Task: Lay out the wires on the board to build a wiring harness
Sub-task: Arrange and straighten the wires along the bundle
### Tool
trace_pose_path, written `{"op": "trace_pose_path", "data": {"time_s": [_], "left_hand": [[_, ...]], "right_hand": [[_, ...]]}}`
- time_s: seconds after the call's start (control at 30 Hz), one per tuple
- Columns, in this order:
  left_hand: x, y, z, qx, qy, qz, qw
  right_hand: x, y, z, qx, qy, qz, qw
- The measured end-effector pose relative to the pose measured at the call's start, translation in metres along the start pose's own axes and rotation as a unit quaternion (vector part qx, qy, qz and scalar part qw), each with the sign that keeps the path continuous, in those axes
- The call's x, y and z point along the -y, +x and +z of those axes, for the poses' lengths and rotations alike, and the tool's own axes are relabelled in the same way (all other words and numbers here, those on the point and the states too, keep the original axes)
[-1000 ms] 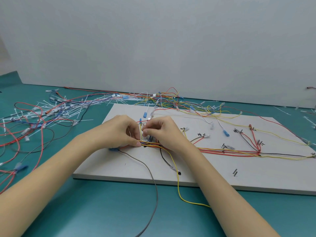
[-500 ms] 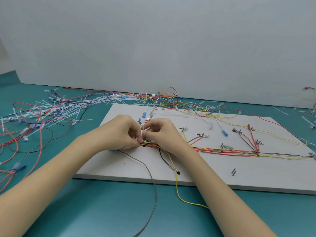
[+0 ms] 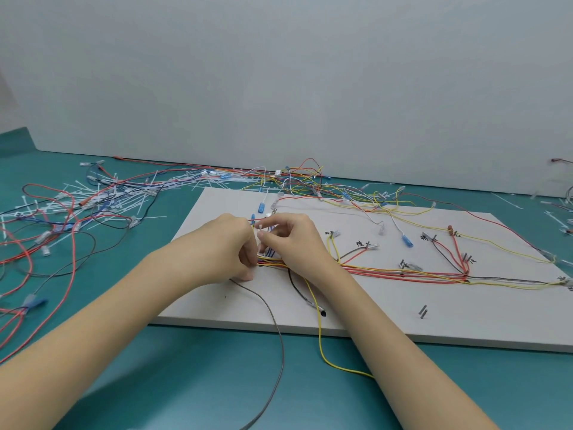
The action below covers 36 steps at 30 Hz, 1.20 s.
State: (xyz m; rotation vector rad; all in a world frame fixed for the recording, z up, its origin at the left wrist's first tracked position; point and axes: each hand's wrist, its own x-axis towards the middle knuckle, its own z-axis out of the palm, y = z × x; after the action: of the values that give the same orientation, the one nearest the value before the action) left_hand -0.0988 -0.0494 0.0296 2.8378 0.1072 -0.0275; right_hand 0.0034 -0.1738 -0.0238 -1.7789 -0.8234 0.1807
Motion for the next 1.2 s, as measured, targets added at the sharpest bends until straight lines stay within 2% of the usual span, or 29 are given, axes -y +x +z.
{"op": "trace_pose_path", "data": {"time_s": [0.17,0.3,0.5,0.6,0.9,1.07,1.2], "left_hand": [[-0.012,-0.005,0.002,-0.028,0.065,0.021,0.997],[-0.022,-0.009,0.008,-0.051,0.115,0.004,0.992],[-0.039,-0.011,0.024,-0.092,0.259,-0.007,0.962],[-0.039,-0.011,0.026,-0.089,0.280,-0.011,0.956],[-0.021,-0.006,0.024,-0.088,0.207,-0.006,0.974],[-0.002,-0.001,0.015,-0.033,0.036,0.058,0.997],[0.009,0.007,0.010,-0.015,-0.104,0.058,0.993]], "right_hand": [[-0.001,0.001,0.000,-0.006,0.003,0.005,1.000],[-0.003,0.001,0.001,-0.010,-0.014,0.000,1.000],[-0.004,0.003,0.002,-0.020,-0.005,0.000,1.000],[-0.004,0.003,0.002,-0.021,0.001,0.000,1.000],[-0.007,0.003,0.003,-0.029,-0.005,-0.018,0.999],[-0.003,0.001,0.002,-0.019,-0.001,-0.018,1.000],[0.001,-0.001,-0.002,-0.006,0.019,-0.001,1.000]]}}
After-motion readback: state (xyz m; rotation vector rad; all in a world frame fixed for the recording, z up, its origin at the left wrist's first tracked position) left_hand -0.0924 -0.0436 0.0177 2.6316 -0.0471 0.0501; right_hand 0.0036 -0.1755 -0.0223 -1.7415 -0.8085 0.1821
